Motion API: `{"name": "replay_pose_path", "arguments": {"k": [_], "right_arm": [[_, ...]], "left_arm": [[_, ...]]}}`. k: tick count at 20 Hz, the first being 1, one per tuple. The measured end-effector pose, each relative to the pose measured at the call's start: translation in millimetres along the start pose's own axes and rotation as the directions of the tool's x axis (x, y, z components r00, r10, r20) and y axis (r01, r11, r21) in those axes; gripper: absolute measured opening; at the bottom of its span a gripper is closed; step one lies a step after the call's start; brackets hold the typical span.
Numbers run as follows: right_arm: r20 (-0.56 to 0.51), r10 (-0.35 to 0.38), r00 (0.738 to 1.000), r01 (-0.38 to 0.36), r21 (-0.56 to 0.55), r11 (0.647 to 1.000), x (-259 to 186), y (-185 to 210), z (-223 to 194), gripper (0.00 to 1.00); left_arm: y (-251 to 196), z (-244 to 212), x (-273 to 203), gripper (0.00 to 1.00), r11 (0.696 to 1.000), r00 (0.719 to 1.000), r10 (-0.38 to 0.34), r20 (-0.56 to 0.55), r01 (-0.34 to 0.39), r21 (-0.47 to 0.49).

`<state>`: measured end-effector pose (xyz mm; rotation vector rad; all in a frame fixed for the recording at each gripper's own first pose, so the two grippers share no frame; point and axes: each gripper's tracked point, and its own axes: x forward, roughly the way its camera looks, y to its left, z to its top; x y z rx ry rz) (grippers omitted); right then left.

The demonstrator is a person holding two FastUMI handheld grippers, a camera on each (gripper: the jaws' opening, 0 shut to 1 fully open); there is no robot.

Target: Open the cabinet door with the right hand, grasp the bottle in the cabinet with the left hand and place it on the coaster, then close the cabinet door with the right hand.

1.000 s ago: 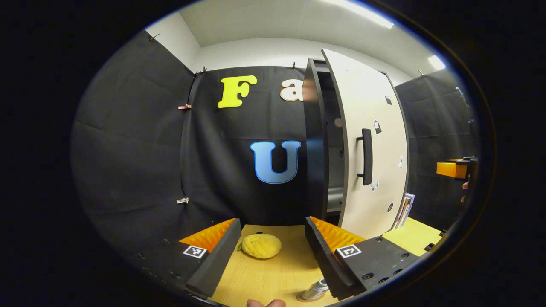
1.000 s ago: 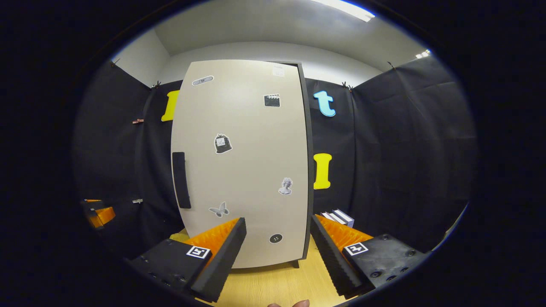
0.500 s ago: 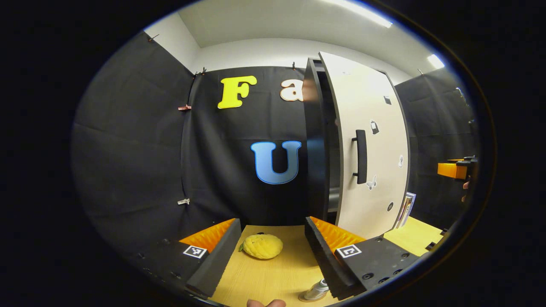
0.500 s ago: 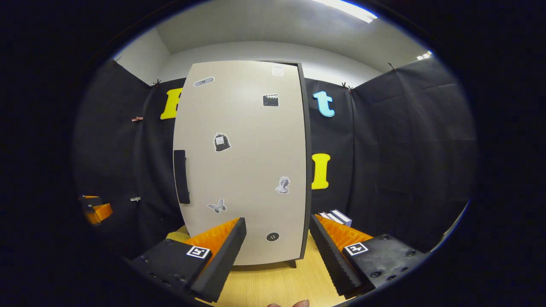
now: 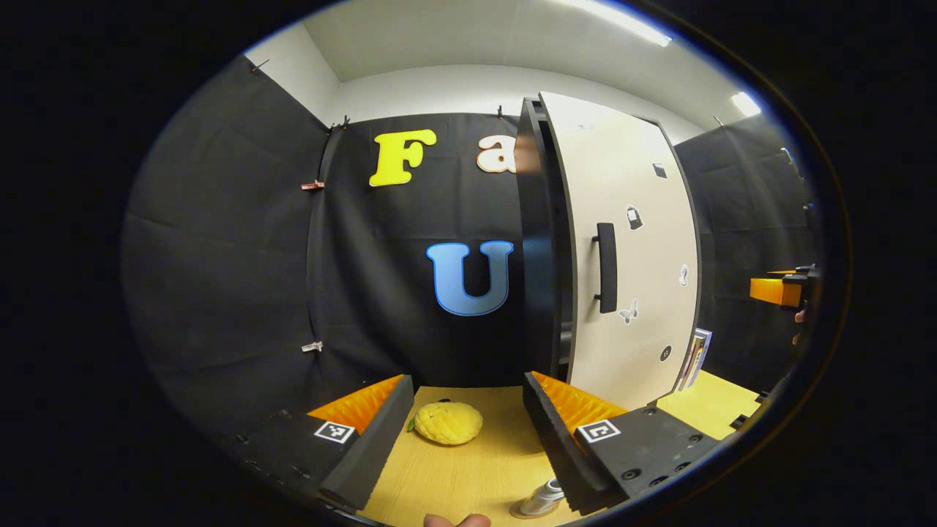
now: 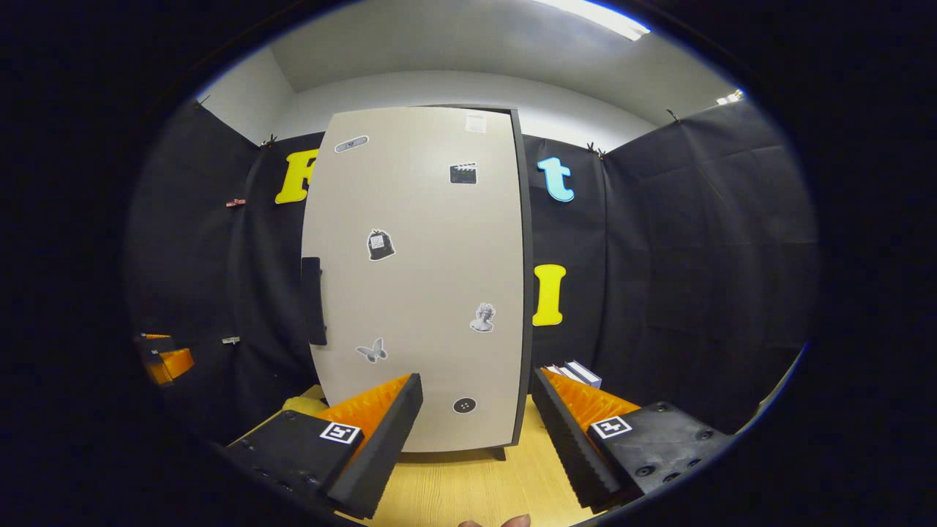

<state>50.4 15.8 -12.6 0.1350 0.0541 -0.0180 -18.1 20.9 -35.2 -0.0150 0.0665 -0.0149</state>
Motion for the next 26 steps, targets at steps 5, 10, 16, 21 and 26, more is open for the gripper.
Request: {"name": "replay_pose_path", "arguments": {"k": [5, 10, 16, 21, 26], "right_arm": [[0.001, -0.002, 1.000, 0.002, -0.003, 1.000, -0.9, -1.5, 1.0, 0.98], [0.002, -0.002, 1.000, 0.002, -0.005, 1.000, -2.5, -0.7, 1.3, 0.98], [0.004, 0.003, 1.000, -0.003, -0.008, 1.000, -3.1, 1.7, 2.1, 0.98], [0.002, 0.008, 1.000, -0.008, -0.007, 1.000, -3.9, 3.8, 1.0, 0.98], [0.001, 0.015, 1.000, -0.015, -0.009, 1.000, -4.6, 7.0, 0.7, 0.98]], "left_arm": [[-2.3, 1.0, 0.1, 0.95, 1.000, 1.000, -0.003, 0.000, 0.003, 0.007], [-3.1, 1.2, 0.2, 0.95, 1.000, 1.000, -0.006, 0.001, 0.006, 0.013], [-3.0, 0.9, -0.9, 0.95, 1.000, 1.000, -0.010, 0.001, 0.010, 0.016], [-2.9, 1.1, -3.4, 0.95, 1.000, 1.000, -0.007, 0.000, 0.007, 0.020], [-1.7, 1.6, -4.0, 0.95, 1.000, 1.000, -0.005, 0.002, 0.005, 0.019]]}}
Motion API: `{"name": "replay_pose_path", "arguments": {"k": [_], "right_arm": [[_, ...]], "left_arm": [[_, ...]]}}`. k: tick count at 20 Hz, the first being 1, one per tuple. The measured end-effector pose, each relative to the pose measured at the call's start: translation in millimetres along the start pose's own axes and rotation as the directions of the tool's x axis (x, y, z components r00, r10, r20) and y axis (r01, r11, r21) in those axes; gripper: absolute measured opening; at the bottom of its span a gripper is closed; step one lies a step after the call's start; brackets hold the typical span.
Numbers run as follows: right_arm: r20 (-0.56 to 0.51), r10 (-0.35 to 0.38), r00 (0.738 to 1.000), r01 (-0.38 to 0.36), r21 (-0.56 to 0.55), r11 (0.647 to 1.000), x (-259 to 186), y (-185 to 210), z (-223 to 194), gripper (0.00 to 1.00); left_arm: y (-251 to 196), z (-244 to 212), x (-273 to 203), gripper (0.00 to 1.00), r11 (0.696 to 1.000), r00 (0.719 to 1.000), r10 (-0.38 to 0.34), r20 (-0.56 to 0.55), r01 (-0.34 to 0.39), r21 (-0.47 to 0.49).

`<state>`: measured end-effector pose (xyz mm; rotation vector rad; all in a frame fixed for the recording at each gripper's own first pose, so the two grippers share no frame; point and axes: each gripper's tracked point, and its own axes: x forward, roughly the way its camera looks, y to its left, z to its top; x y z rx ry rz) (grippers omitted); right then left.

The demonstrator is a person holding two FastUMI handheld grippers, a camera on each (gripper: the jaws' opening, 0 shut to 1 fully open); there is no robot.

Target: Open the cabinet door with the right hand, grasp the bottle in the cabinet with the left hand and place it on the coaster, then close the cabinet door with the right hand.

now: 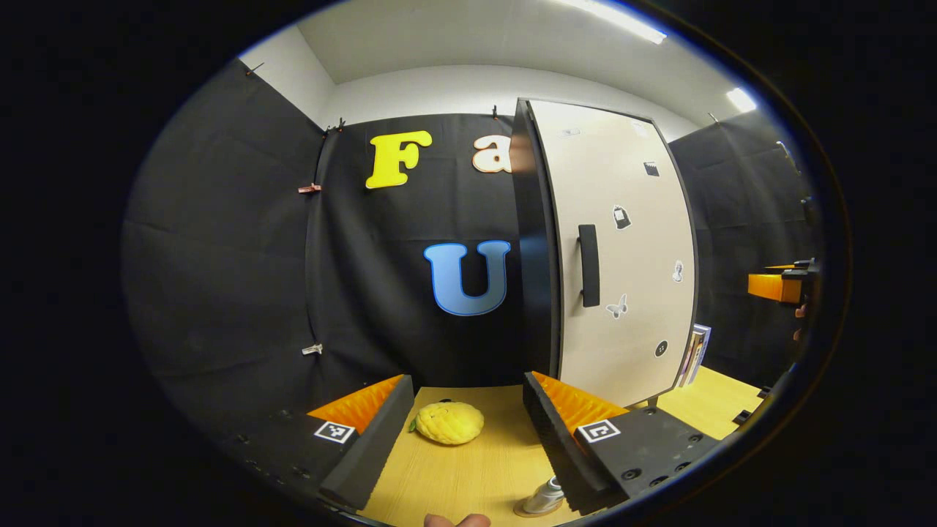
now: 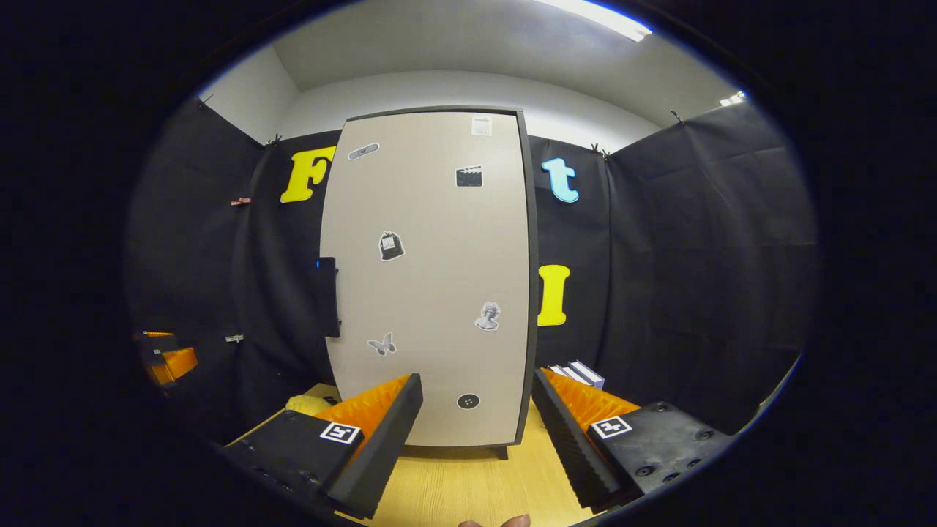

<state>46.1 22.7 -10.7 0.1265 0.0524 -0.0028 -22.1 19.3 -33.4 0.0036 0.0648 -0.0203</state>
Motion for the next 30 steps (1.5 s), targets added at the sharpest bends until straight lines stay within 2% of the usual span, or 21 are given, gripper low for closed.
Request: {"name": "replay_pose_path", "arguments": {"k": [30], "right_arm": [[0.003, 0.002, 1.000, -0.002, -0.007, 1.000, 3.4, -0.7, -0.3, 0.98]], "left_arm": [[-3.2, -1.2, 3.0, 0.94, 1.000, 1.000, -0.006, -0.005, 0.006, -0.002]]}}
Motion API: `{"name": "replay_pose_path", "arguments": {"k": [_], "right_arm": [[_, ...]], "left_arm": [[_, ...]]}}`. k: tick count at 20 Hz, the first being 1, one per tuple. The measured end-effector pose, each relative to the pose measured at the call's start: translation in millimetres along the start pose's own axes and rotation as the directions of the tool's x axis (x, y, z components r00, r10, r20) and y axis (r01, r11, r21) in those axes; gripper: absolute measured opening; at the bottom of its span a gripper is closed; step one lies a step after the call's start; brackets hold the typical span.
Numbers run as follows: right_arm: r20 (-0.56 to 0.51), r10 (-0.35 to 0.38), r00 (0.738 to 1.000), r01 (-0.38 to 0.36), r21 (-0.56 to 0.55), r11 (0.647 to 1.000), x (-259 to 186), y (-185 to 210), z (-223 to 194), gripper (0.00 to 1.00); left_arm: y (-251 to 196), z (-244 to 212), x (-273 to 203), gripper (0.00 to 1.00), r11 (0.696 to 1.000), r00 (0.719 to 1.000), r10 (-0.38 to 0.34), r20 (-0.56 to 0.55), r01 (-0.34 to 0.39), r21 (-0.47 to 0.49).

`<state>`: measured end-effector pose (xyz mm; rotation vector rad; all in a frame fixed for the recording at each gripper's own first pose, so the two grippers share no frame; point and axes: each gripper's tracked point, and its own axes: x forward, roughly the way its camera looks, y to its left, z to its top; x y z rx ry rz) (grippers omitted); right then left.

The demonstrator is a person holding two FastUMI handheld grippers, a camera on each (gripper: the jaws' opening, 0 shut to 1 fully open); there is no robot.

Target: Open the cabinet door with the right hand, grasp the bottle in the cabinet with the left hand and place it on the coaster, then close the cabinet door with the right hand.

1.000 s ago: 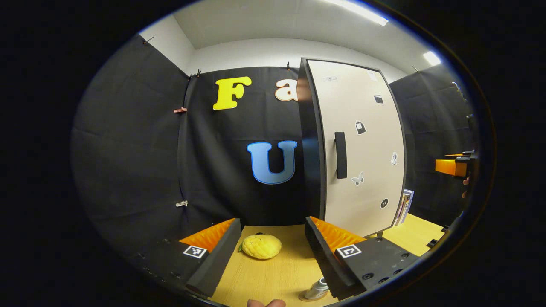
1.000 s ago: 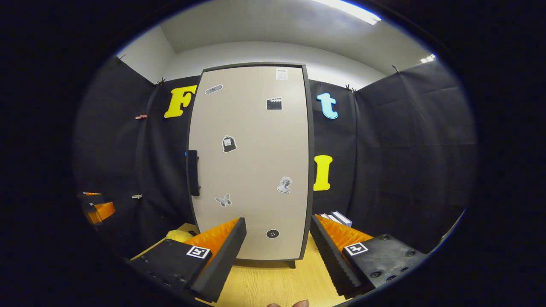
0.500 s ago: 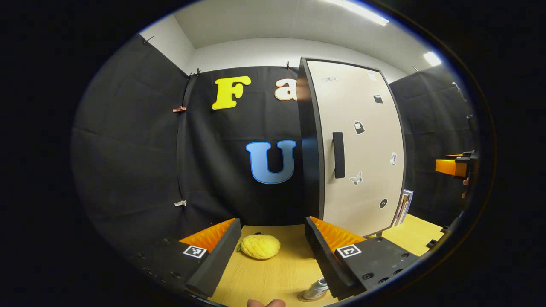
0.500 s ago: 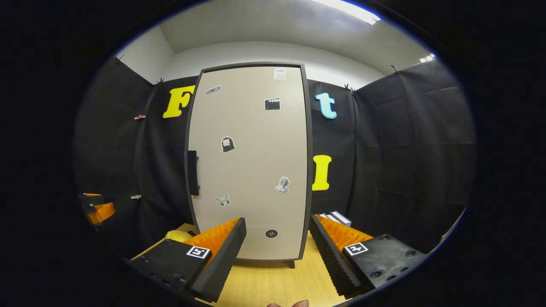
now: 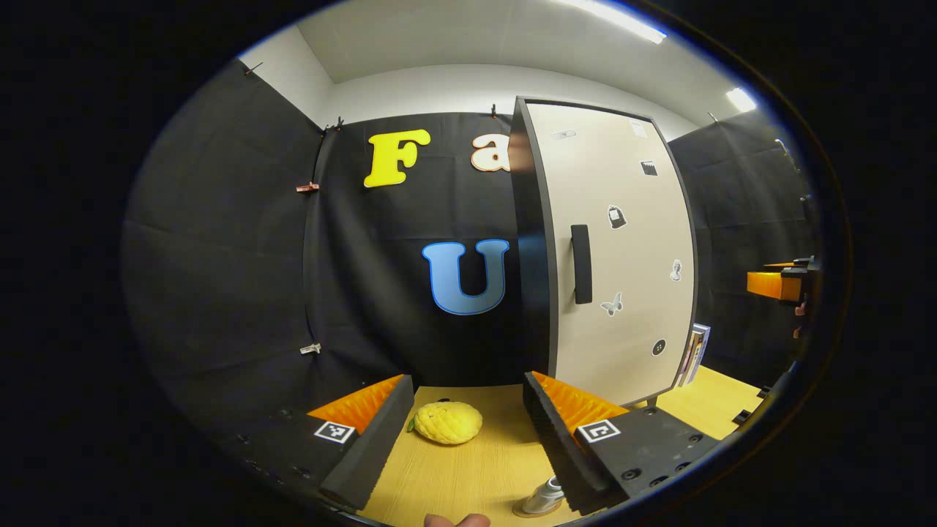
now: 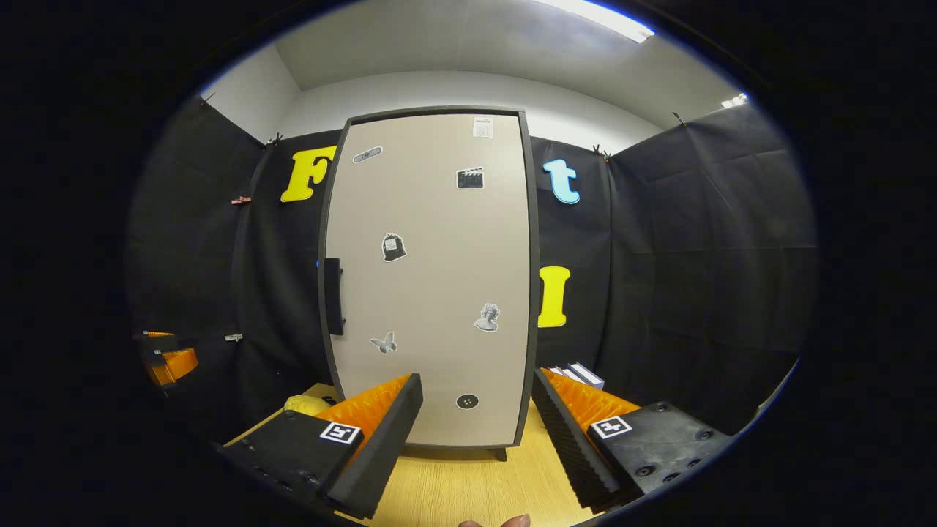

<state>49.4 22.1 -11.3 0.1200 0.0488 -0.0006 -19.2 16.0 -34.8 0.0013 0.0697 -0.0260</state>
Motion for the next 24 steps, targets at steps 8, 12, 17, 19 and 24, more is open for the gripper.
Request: {"name": "replay_pose_path", "arguments": {"k": [8, 12, 17, 19, 24], "right_arm": [[0.000, -0.001, 1.000, 0.001, 0.000, 1.000, -1.8, -1.6, 0.3, 0.98], [0.001, -0.002, 1.000, 0.002, 0.000, 1.000, -2.8, -2.4, -0.2, 0.98], [0.003, -0.002, 1.000, 0.002, 0.000, 1.000, -4.0, -4.0, 0.4, 0.98], [0.004, -0.002, 1.000, 0.002, 0.001, 1.000, -3.7, -4.0, 0.8, 0.98], [0.004, -0.001, 1.000, 0.001, -0.002, 1.000, -5.7, -5.3, 0.8, 0.98]], "left_arm": [[-0.5, -0.6, -1.8, 0.94, 1.000, 1.000, -0.001, -0.001, 0.001, -0.001], [-1.3, -1.3, -2.1, 0.94, 1.000, 1.000, -0.001, -0.003, 0.001, 0.003], [-2.0, -0.3, -2.0, 0.94, 1.000, 1.000, -0.002, -0.003, 0.002, 0.004], [-3.1, -0.5, -3.2, 0.94, 1.000, 1.000, -0.002, -0.002, 0.002, 0.006], [-4.2, 0.7, -3.4, 0.95, 1.000, 1.000, -0.002, -0.001, 0.002, 0.008]]}}
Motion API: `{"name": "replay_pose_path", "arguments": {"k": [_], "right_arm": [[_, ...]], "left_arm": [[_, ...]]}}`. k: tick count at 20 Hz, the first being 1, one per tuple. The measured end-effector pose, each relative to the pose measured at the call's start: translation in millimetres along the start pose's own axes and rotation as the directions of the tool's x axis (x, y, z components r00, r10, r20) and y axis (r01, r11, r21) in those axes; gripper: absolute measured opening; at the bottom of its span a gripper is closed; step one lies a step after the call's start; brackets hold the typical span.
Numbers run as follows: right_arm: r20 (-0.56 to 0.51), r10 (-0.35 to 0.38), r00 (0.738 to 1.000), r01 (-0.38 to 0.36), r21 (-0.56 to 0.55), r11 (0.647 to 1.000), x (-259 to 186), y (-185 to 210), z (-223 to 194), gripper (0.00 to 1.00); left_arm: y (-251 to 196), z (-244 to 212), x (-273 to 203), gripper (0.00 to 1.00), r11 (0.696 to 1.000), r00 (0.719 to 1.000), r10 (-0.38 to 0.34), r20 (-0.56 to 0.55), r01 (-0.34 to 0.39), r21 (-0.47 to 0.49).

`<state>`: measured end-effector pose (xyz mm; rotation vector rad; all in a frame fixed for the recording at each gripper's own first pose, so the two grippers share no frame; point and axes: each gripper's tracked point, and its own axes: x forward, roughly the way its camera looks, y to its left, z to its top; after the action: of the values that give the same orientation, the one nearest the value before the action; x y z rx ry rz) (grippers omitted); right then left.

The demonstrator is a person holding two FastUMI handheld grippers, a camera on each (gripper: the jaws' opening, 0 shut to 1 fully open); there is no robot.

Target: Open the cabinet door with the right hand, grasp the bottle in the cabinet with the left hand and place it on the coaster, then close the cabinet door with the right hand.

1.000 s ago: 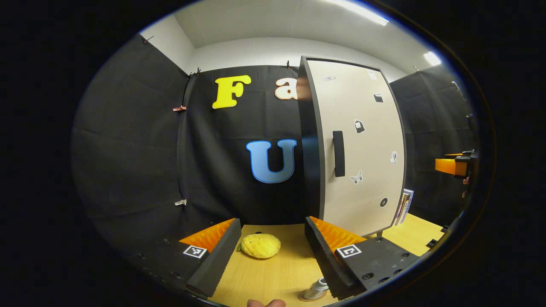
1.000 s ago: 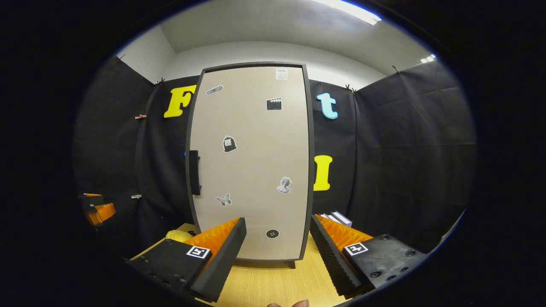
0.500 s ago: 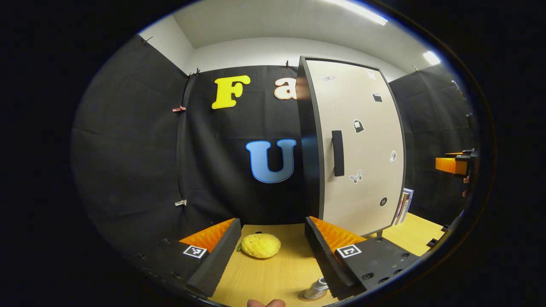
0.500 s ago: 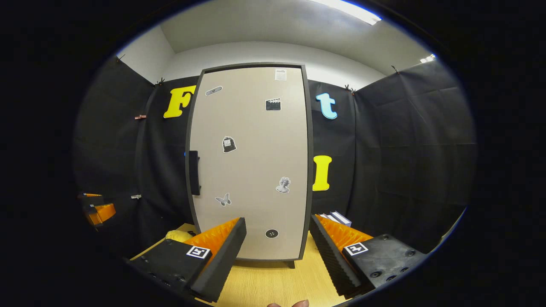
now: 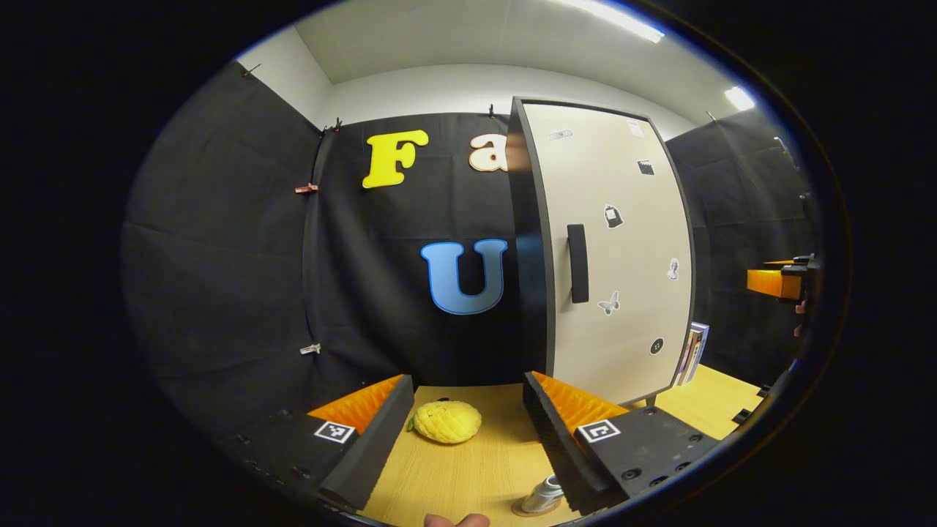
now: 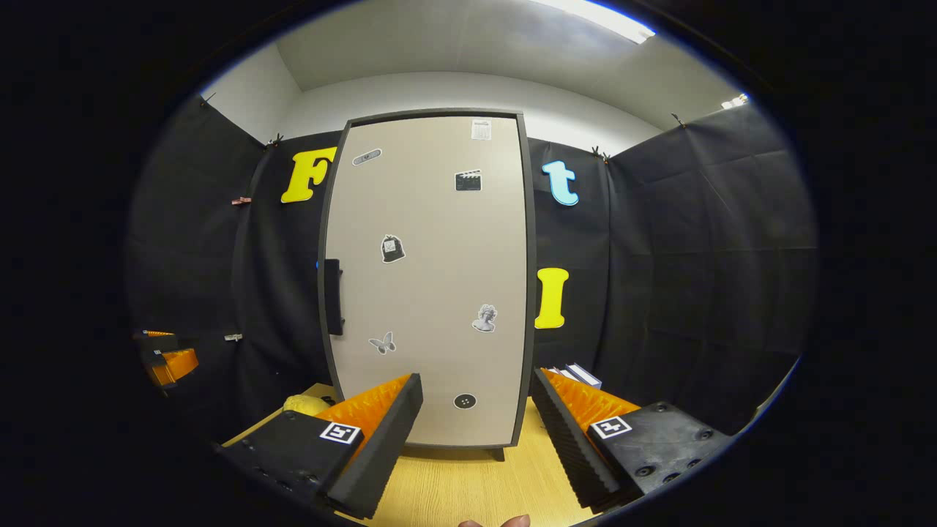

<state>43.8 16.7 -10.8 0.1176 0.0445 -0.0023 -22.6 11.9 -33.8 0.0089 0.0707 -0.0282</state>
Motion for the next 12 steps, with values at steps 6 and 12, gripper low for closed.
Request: {"name": "replay_pose_path", "arguments": {"k": [6, 12], "right_arm": [[0.001, 0.004, 1.000, -0.004, 0.002, 1.000, -1.0, -0.8, 1.3, 0.98], [0.006, 0.011, 1.000, -0.011, 0.002, 1.000, -2.0, -0.4, 2.8, 0.98]], "left_arm": [[-2.0, 1.2, -3.3, 0.95, 1.000, 1.000, 0.001, 0.003, -0.001, 0.004], [-4.5, 5.4, -4.4, 0.94, 1.000, 1.000, -0.001, 0.011, 0.001, 0.012]]}}
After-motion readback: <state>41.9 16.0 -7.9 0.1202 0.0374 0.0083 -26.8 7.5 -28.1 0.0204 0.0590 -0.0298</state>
